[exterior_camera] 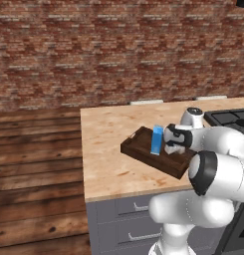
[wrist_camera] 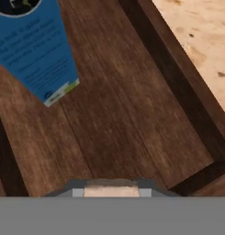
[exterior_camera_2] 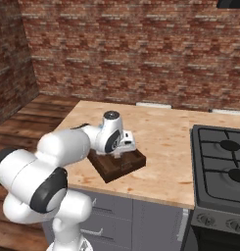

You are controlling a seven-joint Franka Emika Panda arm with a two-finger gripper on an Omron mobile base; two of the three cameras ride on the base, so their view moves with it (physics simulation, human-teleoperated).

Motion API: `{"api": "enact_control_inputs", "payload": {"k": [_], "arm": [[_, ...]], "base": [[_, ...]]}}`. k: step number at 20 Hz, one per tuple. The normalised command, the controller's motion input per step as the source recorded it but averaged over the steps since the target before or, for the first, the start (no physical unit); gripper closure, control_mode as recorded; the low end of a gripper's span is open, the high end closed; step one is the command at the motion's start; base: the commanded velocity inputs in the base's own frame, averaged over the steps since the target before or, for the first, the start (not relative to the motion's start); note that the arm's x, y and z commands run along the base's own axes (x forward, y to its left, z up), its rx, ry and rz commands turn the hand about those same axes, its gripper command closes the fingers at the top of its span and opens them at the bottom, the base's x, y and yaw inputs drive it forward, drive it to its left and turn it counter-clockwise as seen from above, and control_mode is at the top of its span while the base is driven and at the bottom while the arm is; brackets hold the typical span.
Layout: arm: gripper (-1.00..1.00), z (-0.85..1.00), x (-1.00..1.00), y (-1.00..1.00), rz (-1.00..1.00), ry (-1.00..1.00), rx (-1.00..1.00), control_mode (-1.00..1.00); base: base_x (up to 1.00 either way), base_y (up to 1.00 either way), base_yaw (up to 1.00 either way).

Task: Take out the milk from the fridge and place it on the tray on the counter. Then take the sugar cube near the tray and place it in the tray.

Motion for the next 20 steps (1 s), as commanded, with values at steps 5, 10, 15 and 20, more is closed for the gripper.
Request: {"api": "enact_control_inputs", "payload": {"k": [5,10,15,20], "arm": [[1.0,-0.17,0.16,0.0,0.0,0.03,0.0,-1.0],[1.0,-0.24,0.09,0.0,0.0,0.05,0.0,-1.0],[1.0,-0.24,0.0,0.0,0.0,0.01,0.0,-1.0],[1.0,-0.22,0.0,-0.05,0.0,0.0,0.0,-1.0]], "base": [[0.0,0.0,0.0],[0.0,0.0,0.0],[0.0,0.0,0.0],[0.0,0.0,0.0]]}}
